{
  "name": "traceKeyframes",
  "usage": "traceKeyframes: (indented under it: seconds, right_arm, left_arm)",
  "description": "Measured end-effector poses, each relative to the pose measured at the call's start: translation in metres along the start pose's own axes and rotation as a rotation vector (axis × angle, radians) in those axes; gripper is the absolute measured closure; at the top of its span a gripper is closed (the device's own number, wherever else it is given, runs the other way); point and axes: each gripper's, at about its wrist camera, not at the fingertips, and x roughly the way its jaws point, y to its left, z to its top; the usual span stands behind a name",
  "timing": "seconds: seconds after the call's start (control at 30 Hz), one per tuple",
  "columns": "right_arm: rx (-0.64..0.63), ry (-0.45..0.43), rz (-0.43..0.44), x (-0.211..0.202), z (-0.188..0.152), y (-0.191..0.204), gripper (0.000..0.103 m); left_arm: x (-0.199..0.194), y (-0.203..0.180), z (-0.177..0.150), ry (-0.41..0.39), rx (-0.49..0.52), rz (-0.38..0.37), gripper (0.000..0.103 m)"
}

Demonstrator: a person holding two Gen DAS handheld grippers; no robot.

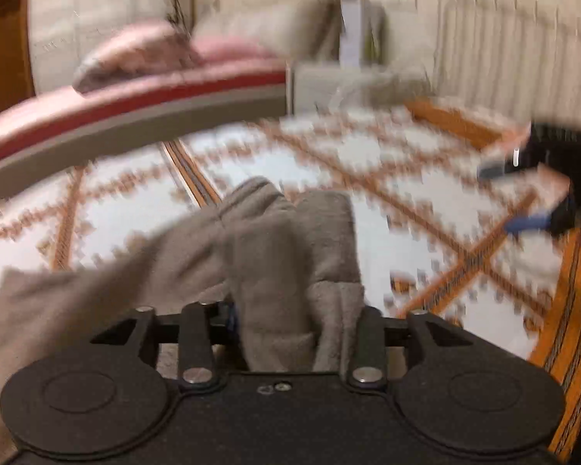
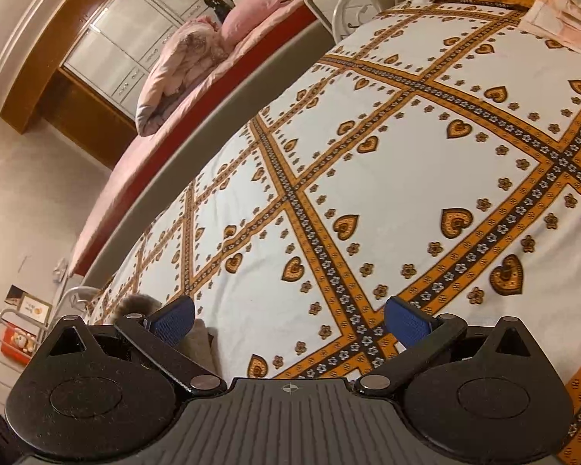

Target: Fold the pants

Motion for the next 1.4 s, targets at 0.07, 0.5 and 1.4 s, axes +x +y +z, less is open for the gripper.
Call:
traceKeyframes:
  seconds: [0.07,0.5,1.4]
  right_arm:
    - [0.011,0.004,-0.004,-0.001,0.000,-0.002,0.000]
    - [-0.003,0.130,0.306,-0.001,-0.018,0.036,0.000]
    - [-0.070,0.212,0.561,0.056,-0.080,0.120,0.066]
  left_arm:
    - [0.001,-0.004,-0.006,-0.003,0.032,-0.002,0.032]
    - [-0.078,0.083,-0.021,-0.098,-0.329,-0.034,0.006]
    - [-0.161,0.213,-0.099,-0.015,-0.577,0.166,0.006]
